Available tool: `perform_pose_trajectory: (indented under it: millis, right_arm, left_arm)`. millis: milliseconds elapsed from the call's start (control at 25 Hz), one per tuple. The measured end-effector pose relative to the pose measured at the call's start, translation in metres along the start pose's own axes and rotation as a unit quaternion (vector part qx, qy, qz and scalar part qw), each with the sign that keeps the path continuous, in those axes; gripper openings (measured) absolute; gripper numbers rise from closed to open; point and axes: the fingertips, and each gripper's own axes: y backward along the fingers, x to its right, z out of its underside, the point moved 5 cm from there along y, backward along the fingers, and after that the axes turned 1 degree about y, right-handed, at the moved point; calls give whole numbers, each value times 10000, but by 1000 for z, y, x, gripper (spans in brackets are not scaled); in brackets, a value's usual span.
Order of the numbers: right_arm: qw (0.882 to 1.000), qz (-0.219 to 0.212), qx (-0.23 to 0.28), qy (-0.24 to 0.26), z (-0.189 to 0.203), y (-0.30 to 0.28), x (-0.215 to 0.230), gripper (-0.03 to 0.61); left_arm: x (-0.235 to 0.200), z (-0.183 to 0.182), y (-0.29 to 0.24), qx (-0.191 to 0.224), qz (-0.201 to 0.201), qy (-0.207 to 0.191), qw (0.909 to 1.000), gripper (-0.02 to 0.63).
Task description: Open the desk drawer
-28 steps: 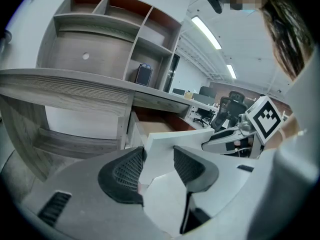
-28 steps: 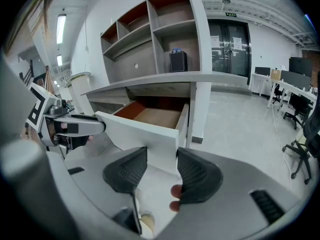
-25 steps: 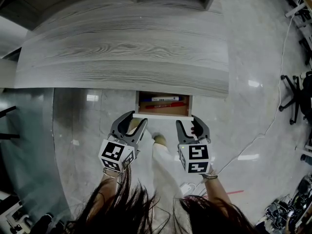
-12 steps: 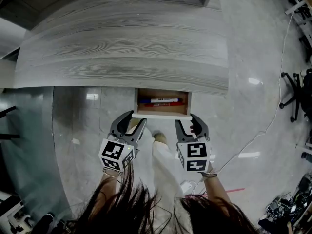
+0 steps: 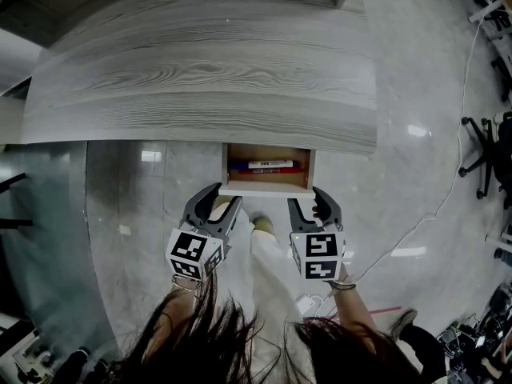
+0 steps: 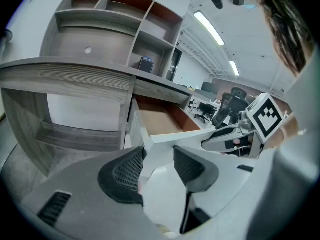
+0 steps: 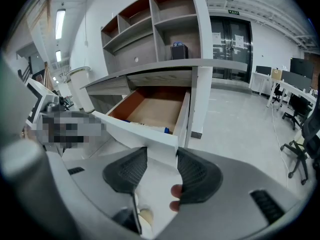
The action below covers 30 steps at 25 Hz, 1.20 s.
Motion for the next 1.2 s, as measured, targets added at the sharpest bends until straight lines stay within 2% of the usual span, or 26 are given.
perform_pose_trajectory:
  millis: [160,320,800,1200]
  right_arm:
    - [9999,-6,-88,48,4,-2,0,196]
    - [9999,0,-134,58,7,-5,0,196]
    - [9994,-15,-333,91,16,-12,-4,196]
    - [9994,17,-222,264,18,-12,-3,196]
  left_arm:
    - [1,3,0,-112,-12,48,9999,179]
    - [-2,7,-2,-194,18,-182,9996,179]
    - [-3,18,-4,-350,15,-100,9993,179]
    - [-2,21,-1,-327,-11,-63,9994,181]
